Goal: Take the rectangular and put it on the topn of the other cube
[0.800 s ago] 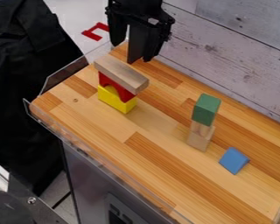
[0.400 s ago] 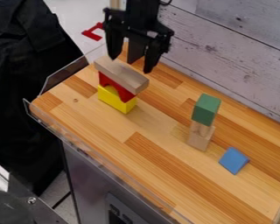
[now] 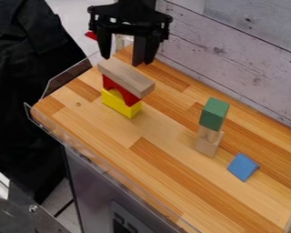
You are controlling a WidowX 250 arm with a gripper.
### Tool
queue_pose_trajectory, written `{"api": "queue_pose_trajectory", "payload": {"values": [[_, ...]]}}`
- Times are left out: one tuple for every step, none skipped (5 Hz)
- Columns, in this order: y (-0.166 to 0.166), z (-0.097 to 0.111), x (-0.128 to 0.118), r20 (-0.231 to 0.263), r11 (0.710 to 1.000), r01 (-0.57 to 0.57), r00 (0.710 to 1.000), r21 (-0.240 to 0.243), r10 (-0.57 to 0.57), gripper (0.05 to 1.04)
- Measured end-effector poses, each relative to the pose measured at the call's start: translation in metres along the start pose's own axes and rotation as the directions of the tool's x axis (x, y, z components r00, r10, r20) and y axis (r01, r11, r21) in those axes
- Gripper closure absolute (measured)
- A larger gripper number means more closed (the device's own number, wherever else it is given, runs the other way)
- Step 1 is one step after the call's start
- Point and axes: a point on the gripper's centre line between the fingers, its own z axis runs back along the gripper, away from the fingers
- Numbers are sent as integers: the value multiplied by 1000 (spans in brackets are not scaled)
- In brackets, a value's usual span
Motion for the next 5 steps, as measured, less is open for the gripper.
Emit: {"api": "queue_pose_trajectory", "payload": {"values": [[10,-7,0,41,970,-238,971,47,236,85],[14,-10,0,94,899,-434,899,66,427,85],[11,-11,-2,85,872,-486,868,-46,489,85],[14,-13,-1,85,857,-511,853,-73,516,85],[9,-16,-3,62,841,-531,840,-104,538,85]]}}
